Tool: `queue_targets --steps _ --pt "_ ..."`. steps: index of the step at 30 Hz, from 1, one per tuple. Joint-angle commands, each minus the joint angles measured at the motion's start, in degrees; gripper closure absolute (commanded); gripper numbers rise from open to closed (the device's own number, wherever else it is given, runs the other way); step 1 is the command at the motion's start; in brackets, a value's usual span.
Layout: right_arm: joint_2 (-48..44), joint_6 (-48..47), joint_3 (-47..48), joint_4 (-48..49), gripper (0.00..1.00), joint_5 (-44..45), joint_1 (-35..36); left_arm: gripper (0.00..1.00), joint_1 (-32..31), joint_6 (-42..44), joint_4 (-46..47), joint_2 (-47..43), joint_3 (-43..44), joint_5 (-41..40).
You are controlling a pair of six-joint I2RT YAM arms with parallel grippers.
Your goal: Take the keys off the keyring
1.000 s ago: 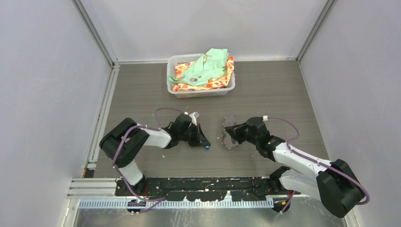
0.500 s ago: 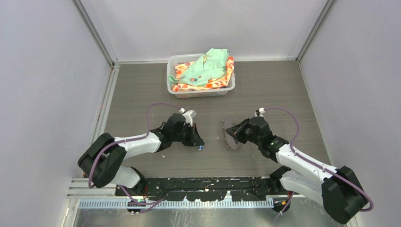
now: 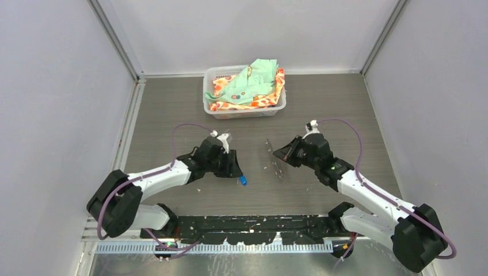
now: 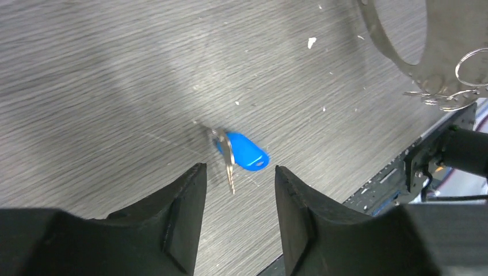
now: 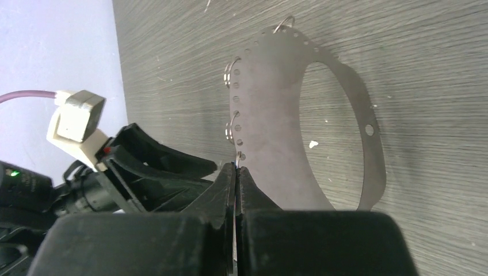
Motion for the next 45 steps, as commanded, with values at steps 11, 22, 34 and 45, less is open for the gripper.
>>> queue_targets --steps 11,22,34,45 --pt "-2.57 -5.53 4.62 -15.69 0.99 10.76 -4.78 0.28 3.80 1.78 -13.27 -12.07 3.41 -12.34" --pt "-4.79 -5.54 5.71 -22.70 0.48 13.56 -8.50 0.05 3.93 3.15 -15.27 -12.91 5.95 -10.01" --pt "-9.75 -7.86 14.36 -25.66 0.08 21.74 -8.56 0.00 3.94 4.89 -25.08 -9.65 17.94 -10.46" --pt "-10.25 -10.94 23.70 -24.22 0.01 25.95 -8.56 0.00 3.99 5.43 -33.37 -7.94 31.32 -18.78"
